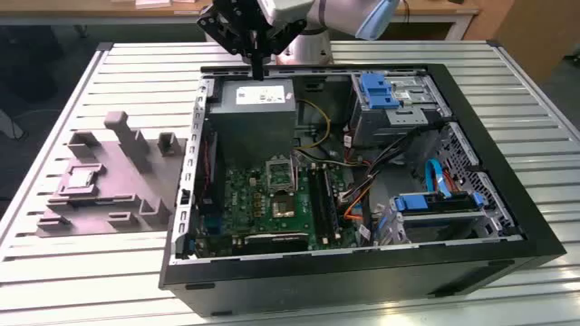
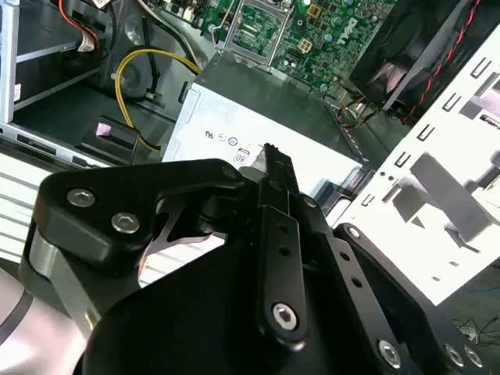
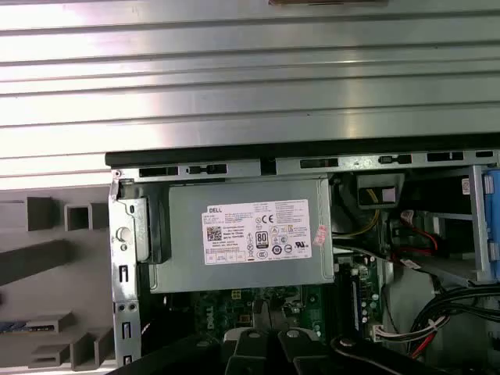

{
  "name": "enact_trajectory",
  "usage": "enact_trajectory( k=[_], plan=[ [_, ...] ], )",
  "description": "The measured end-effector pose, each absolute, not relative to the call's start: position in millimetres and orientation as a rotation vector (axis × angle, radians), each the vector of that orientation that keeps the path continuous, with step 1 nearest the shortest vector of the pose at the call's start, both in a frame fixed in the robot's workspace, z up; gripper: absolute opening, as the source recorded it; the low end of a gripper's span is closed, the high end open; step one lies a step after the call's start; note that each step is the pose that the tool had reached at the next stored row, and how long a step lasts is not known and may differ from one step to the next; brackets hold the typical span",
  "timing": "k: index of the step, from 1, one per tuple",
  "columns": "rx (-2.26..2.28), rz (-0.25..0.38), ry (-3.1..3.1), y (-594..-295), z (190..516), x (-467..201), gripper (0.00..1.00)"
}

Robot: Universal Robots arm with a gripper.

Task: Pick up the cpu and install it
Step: 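Reach for the cpu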

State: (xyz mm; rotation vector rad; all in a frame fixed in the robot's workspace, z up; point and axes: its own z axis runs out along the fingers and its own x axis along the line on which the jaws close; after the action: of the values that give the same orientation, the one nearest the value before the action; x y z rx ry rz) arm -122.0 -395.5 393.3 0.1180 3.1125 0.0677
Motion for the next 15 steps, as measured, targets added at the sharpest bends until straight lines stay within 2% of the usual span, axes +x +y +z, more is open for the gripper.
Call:
enact_trajectory(
  k=[15],
  plan=[
    [0.118,0.068,3.112,-395.4,393.2,-124.2,0.11]
  ],
)
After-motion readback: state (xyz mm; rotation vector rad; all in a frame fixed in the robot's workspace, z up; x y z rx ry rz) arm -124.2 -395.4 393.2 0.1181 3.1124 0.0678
